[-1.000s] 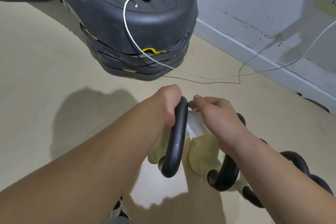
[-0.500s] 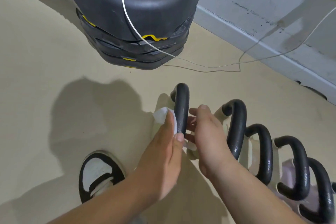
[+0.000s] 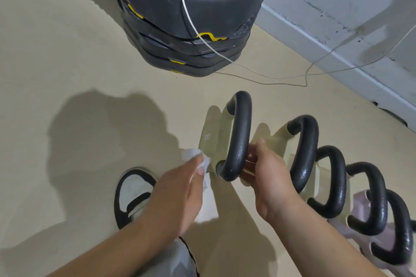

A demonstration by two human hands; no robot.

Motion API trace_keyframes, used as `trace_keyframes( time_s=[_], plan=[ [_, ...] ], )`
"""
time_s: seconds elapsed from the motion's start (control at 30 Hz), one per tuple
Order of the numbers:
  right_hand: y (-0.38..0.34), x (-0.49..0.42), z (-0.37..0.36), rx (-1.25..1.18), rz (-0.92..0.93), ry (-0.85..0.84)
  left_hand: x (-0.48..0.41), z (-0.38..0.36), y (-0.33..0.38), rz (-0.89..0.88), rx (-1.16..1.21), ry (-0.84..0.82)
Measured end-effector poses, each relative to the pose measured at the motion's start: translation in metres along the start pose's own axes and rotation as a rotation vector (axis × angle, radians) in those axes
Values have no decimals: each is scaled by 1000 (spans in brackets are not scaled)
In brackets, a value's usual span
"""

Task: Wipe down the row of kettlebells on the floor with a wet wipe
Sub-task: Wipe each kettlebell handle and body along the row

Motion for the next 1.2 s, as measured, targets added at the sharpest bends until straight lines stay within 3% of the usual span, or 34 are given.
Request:
trace_keyframes(
  time_s=[0.07,0.2,0.3,0.6,0.73,0.87,0.97,1.03,1.13,1.2],
  plan=[
    [-4,3,2,-13,11,-2,-30,20,12,-7,15,124],
    [-10,6,2,-83,8,-27,-83,2,57,-272,243,33],
    [-10,7,6,-113,0,-66,-82,-19,70,-528,35,-57],
    [19,5,-2,-119,-120,-134,8,-52,46,-1039,-519,-220],
    [20,11,0,-87,-80,-80,20,-66,16,-1142,-650,-304],
    [24,10,7,-142,-91,-34,15,-62,-4,-1049,-652,-394],
    [26,11,13,-160,-109,-14,-1,-44,-19,-766,-658,-497],
    [28,13,13,-153,-115,-12,-17,-18,-16,-559,-563,-348],
    [29,15,10,-156,-109,-22,-34,24,-8,-241,-180,113],
    [30,15,8,-177,-116,-28,-42,13,-2,-92,79,149]
  ],
)
Point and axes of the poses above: each hand's wrist, its own x-axis away from the middle knuckle, its own z-axis out of the back of the hand, y = z × x, the point moved 9 cm from there along -x, towards the middle knuckle, and after that the axes turned 15 degrees about -z, right-handed, at the moved point
